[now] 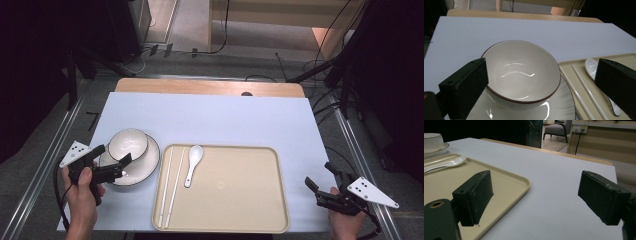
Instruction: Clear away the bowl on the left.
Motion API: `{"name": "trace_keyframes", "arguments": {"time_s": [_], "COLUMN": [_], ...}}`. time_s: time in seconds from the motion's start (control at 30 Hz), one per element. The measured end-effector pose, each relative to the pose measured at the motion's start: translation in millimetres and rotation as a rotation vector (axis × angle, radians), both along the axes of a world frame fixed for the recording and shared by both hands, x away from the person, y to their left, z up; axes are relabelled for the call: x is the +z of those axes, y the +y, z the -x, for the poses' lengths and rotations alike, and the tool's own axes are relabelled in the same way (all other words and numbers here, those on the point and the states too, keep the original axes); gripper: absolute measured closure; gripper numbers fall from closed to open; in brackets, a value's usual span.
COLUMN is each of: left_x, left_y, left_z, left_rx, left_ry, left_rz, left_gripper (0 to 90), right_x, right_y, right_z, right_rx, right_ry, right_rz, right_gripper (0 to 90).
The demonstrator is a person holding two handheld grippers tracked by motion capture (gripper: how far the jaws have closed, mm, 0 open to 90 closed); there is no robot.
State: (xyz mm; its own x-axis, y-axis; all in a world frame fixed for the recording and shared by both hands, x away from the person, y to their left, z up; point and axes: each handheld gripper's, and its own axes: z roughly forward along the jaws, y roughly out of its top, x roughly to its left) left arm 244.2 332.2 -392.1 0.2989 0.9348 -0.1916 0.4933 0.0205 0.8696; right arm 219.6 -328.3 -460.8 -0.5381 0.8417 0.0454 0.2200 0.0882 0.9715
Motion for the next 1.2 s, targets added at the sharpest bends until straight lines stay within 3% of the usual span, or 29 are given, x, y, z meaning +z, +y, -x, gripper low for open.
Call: {"name": "trace_keyframes", "arguments": {"time_s": [0.63,0.73,0.9,1.2], "left_x": [-13.4,-13.5,-11.5,-16.3], "left_y": [13.1,11.3,9.6,18.4], "left_z": [-31.5,-34.6,-40.1,-50.3], "left_rx": [0.006,0.015,0.061,0.166], "left_ry": [0.056,0.062,0.079,0.170], "left_rz": [-0.012,-0.037,-0.051,-0.058], "left_gripper": [0.0,0.0,10.0,29.5], "right_x": [-1.3,-1.1,-0.4,-1.5], "right_y": [-1.2,-1.6,-4.0,-3.4], "right_z": [1.8,3.5,6.4,6.0], "right_rx": [-0.008,-0.011,-0.020,-0.017], "right_ry": [0.004,0.004,-0.001,0.003], "right_rz": [0.004,0.011,0.014,0.018], "right_gripper": [13.0,13.0,13.0,13.1]}}
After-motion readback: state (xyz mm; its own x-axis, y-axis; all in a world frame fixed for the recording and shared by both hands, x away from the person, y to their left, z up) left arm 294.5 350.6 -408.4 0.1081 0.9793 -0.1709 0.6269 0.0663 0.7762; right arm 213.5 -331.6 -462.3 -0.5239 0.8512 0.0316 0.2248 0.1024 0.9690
